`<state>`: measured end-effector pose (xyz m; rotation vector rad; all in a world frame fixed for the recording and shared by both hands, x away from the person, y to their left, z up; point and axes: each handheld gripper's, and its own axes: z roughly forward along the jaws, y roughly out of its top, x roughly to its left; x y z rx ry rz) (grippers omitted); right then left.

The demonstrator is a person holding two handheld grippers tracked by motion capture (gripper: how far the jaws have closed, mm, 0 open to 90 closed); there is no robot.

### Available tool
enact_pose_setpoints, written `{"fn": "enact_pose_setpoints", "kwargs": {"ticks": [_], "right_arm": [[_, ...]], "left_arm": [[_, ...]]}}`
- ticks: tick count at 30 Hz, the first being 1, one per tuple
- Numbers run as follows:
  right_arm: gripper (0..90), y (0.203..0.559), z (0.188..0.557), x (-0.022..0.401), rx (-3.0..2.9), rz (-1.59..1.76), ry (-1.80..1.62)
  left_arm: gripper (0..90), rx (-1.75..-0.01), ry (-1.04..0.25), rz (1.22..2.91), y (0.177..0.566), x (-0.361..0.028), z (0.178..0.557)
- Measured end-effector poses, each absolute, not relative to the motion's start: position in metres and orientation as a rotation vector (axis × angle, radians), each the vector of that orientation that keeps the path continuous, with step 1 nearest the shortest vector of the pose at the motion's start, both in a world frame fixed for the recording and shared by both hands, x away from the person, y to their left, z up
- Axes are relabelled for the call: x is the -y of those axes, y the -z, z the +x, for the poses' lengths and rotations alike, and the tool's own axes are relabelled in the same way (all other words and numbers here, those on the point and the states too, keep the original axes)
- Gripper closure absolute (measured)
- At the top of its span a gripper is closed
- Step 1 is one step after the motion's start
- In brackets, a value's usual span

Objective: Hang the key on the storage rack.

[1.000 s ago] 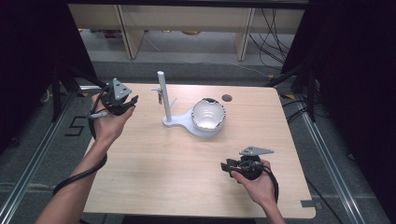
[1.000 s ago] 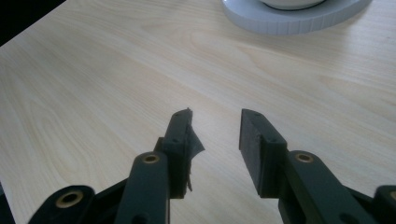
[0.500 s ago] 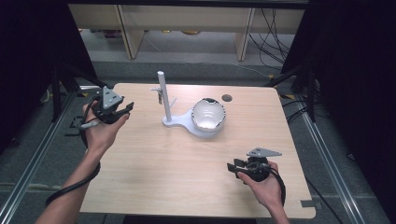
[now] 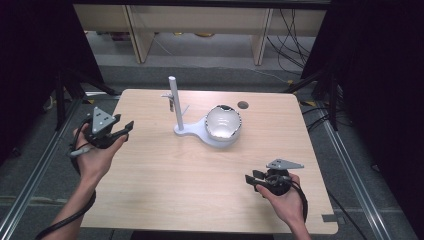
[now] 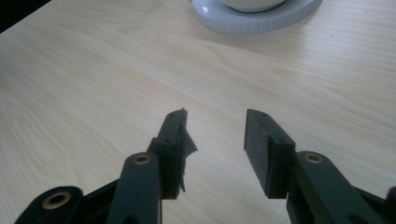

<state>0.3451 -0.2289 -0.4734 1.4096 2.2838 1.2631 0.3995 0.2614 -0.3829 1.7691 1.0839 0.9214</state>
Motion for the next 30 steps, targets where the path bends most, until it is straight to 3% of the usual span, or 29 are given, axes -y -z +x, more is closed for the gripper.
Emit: {"fn": "enact_pose_setpoints", "kwargs": {"ticks": [15,30], "right_arm": [[58.2,0.485,0.339,0.256,-2.203,1.394,-1.235],[56.0,0.494,0.332,0.283,-2.112,1.418,-1.214]], "left_arm": [[42.1,-1.185,-0.880,1.637,0.419,-0.310,0.351],[35.2,-1.242,-0.792,1.614,0.480,-0.315,0.329]]}}
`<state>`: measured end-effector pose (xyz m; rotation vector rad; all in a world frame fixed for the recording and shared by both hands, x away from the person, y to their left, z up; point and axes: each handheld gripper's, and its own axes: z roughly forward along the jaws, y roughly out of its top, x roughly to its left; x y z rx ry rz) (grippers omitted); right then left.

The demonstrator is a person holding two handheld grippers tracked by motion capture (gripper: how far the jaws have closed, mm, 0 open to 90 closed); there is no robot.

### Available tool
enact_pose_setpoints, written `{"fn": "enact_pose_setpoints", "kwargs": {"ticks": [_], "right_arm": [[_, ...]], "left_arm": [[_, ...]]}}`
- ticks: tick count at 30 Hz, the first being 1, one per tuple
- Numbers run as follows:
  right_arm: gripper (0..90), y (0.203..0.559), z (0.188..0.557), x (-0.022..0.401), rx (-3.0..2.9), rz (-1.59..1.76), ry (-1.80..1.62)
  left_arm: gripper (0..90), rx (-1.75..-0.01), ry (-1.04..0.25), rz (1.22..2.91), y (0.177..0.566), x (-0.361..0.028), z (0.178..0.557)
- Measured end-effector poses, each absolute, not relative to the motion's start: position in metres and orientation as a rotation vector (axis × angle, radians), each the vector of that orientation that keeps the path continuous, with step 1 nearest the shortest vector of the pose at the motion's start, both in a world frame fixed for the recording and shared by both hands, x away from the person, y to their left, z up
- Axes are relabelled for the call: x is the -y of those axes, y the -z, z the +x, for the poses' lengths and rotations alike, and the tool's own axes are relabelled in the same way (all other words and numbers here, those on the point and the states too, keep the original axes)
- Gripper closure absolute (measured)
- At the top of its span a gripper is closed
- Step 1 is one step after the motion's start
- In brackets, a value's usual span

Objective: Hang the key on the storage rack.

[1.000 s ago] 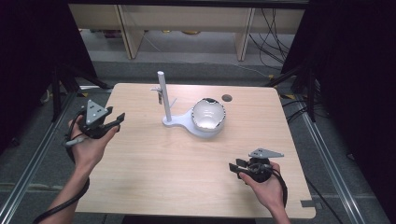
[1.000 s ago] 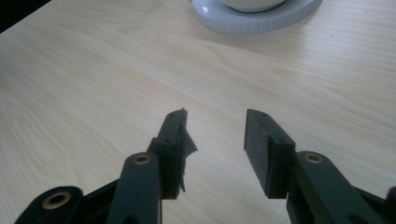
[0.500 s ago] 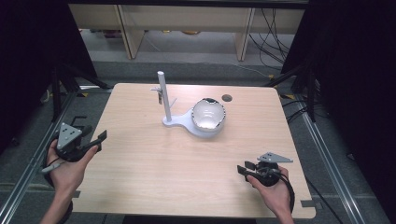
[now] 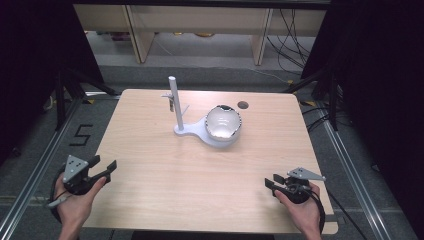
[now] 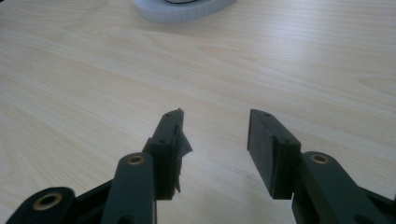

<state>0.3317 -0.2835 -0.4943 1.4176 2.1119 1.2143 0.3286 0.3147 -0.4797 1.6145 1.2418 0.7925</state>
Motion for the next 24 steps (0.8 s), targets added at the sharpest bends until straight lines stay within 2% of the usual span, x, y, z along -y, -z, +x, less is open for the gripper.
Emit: {"fn": "enact_pose_setpoints", "kwargs": {"ticks": [10,24], "right_arm": [[55.3,0.501,0.331,0.287,-2.106,1.441,-1.226],[51.3,0.504,0.329,0.291,-2.082,1.450,-1.249]], "left_arm": [[34.8,-1.254,-0.742,1.648,0.518,-0.304,0.328],[31.6,-1.258,-0.739,1.622,0.524,-0.300,0.329]]}}
